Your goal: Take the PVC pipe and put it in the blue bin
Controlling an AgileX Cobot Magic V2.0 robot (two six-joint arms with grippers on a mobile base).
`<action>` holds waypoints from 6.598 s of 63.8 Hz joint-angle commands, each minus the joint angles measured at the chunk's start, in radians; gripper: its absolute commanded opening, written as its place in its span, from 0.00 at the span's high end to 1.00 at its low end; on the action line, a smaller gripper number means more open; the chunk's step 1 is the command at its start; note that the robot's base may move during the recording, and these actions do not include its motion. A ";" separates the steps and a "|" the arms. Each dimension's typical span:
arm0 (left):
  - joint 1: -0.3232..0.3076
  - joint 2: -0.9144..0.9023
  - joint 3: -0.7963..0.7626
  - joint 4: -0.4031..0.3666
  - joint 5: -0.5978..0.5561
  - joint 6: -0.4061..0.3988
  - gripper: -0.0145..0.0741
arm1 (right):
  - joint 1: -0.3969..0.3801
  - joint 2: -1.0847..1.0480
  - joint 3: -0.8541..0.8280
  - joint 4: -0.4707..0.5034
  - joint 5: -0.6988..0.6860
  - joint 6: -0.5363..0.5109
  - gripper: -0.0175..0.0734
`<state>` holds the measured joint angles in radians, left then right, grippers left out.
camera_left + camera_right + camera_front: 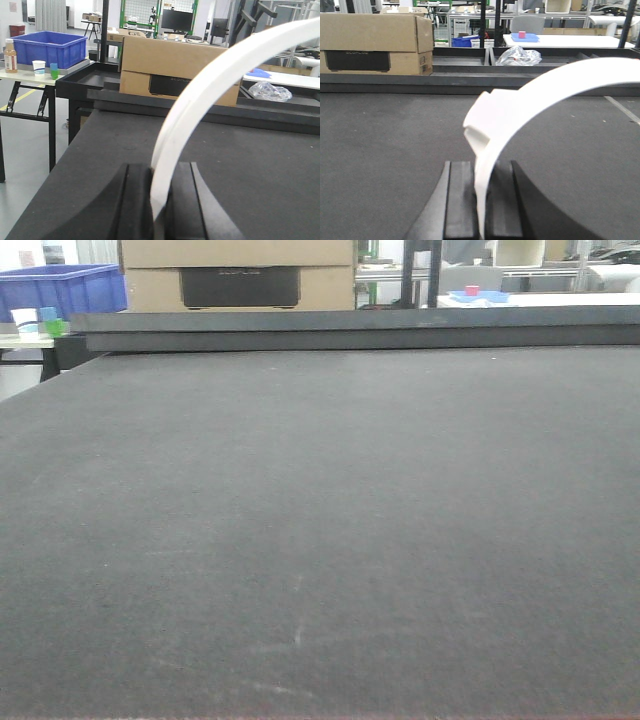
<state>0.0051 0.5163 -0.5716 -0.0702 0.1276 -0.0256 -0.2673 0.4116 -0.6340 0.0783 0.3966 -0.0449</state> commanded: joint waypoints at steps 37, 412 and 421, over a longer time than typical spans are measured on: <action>0.000 -0.005 -0.003 -0.002 -0.023 -0.004 0.96 | 0.000 -0.005 0.000 -0.003 -0.031 -0.008 0.99; 0.000 -0.005 -0.003 -0.002 -0.023 -0.004 0.96 | 0.000 -0.005 0.000 -0.003 -0.031 -0.008 0.99; 0.000 -0.005 -0.003 -0.002 -0.023 -0.004 0.96 | 0.000 -0.005 0.000 -0.003 -0.031 -0.008 0.99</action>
<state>0.0051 0.5143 -0.5716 -0.0685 0.1276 -0.0256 -0.2673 0.4078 -0.6320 0.0783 0.3966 -0.0449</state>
